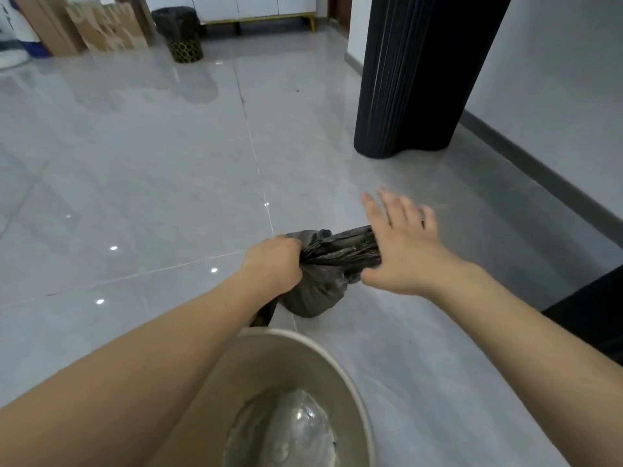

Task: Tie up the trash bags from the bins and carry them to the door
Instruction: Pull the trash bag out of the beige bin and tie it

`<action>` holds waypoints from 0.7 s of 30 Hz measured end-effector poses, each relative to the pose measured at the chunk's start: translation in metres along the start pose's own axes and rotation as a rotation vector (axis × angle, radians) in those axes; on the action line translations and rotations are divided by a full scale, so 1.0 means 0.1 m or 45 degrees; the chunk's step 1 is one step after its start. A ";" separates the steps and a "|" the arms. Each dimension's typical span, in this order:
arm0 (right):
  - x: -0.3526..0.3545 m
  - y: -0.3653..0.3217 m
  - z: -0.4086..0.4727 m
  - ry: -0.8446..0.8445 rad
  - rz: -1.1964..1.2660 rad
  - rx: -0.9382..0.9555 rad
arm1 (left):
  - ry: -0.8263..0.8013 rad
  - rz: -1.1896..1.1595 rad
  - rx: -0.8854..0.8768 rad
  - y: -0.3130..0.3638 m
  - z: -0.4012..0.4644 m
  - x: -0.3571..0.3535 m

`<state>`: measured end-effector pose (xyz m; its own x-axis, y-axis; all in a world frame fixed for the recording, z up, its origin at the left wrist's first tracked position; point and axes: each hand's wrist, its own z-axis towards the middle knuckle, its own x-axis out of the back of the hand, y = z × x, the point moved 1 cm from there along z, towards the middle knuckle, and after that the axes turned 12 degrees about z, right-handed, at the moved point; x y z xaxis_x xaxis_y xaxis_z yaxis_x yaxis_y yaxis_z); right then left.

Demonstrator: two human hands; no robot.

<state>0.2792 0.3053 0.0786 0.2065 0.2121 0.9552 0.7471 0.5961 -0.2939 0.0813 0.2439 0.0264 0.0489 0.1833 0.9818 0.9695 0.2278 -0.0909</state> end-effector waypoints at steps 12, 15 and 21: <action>-0.37 0.16 0.14 -0.123 -0.423 -0.105 | -0.161 0.229 0.257 -0.24 -0.07 -0.07; -0.49 0.22 0.10 -0.253 -0.325 -0.266 | -0.203 0.322 0.205 -0.18 -0.11 -0.08; -0.68 0.33 -0.05 -0.867 -0.342 -0.576 | -0.458 0.540 -0.053 -0.09 -0.24 -0.14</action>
<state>0.2927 0.3068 0.0038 -0.3292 0.6130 0.7182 0.9263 0.3572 0.1197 0.0779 0.2162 0.0175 0.3585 0.5672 0.7415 0.8918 0.0268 -0.4517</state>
